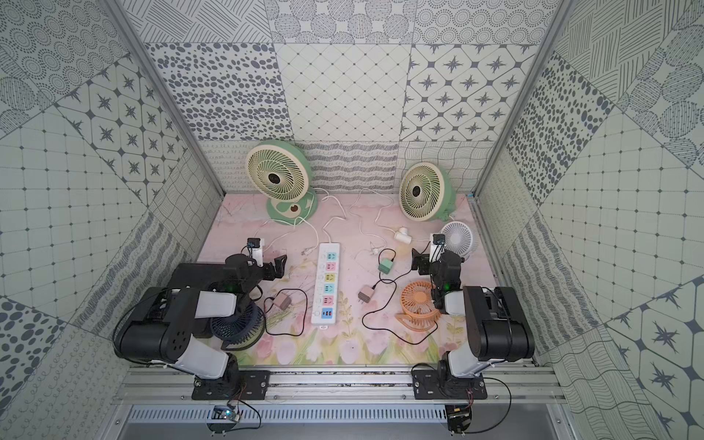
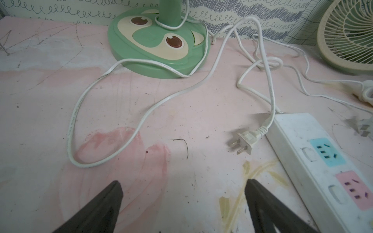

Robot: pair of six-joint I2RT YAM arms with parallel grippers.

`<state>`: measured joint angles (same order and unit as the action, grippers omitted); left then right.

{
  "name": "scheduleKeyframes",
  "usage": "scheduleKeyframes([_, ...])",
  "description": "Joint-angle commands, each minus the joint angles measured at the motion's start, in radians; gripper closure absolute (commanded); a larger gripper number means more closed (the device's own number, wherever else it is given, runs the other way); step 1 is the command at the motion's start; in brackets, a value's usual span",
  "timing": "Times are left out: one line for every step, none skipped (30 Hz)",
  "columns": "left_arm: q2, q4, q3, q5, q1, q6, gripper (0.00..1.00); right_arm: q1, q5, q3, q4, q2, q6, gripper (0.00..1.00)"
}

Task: Unplug the desk fan from the power strip
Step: Reset both arms

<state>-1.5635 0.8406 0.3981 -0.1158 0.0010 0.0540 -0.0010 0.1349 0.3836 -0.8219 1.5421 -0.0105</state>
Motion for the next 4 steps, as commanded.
scheduleKeyframes([-0.007, 0.005, 0.008, 0.008, 0.010, 0.007, 0.01, 0.004, 0.010, 0.021, -0.025, 0.008, 0.010, 0.03])
scheduleKeyframes([-0.007, 0.005, 0.010, 0.009, 0.010, 0.007, 0.01, 0.003, 0.009, 0.021, -0.025, 0.009, 0.010, 0.03])
scheduleKeyframes([-0.007, 0.005, 0.009, 0.009, 0.010, 0.007, 0.01, 0.004, 0.010, 0.021, -0.025, 0.009, 0.010, 0.03])
scheduleKeyframes([-0.006, 0.005, 0.010, 0.010, 0.009, 0.006, 0.01, 0.004, 0.010, 0.021, -0.025, 0.010, 0.010, 0.03])
